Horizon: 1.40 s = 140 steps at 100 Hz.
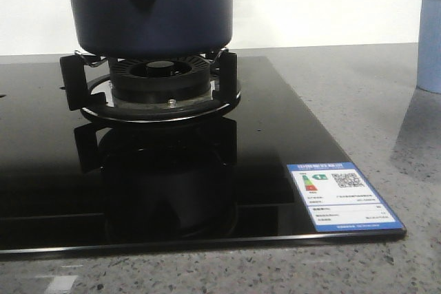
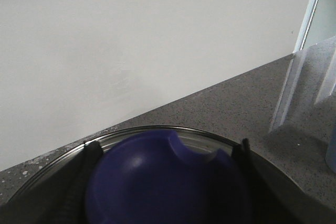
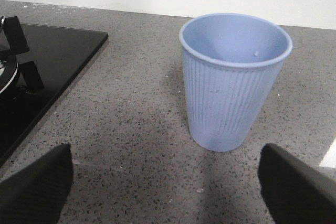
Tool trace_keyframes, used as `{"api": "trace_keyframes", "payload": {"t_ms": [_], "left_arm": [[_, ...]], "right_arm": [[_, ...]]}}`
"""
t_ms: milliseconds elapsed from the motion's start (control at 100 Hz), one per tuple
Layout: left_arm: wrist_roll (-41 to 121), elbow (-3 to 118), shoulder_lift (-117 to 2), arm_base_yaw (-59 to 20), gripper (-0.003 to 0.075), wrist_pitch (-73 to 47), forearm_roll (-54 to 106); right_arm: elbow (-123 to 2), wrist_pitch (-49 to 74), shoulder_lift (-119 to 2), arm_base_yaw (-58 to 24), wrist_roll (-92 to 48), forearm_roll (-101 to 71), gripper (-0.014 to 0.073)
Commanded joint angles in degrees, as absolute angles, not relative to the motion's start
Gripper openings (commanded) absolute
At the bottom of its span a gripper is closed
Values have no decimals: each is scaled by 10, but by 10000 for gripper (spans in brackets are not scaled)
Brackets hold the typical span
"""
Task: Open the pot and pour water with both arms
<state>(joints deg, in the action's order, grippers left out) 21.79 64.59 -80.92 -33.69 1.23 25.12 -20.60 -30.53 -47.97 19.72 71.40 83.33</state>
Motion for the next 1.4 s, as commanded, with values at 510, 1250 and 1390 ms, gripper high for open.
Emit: {"api": "trace_keyframes", "payload": {"t_ms": [510,1250,1390], "left_arm": [[215,670,-803,-336,398,53,240],[217,670,-811,-336,613,51,236],[217,670,-771,-336,610,51,236]], "right_arm": [[-220,-321,-474,201,718,818,650],[-220,-322,-474,201,718,818,650],[-220,-322,-474,198,718,818,650]]}}
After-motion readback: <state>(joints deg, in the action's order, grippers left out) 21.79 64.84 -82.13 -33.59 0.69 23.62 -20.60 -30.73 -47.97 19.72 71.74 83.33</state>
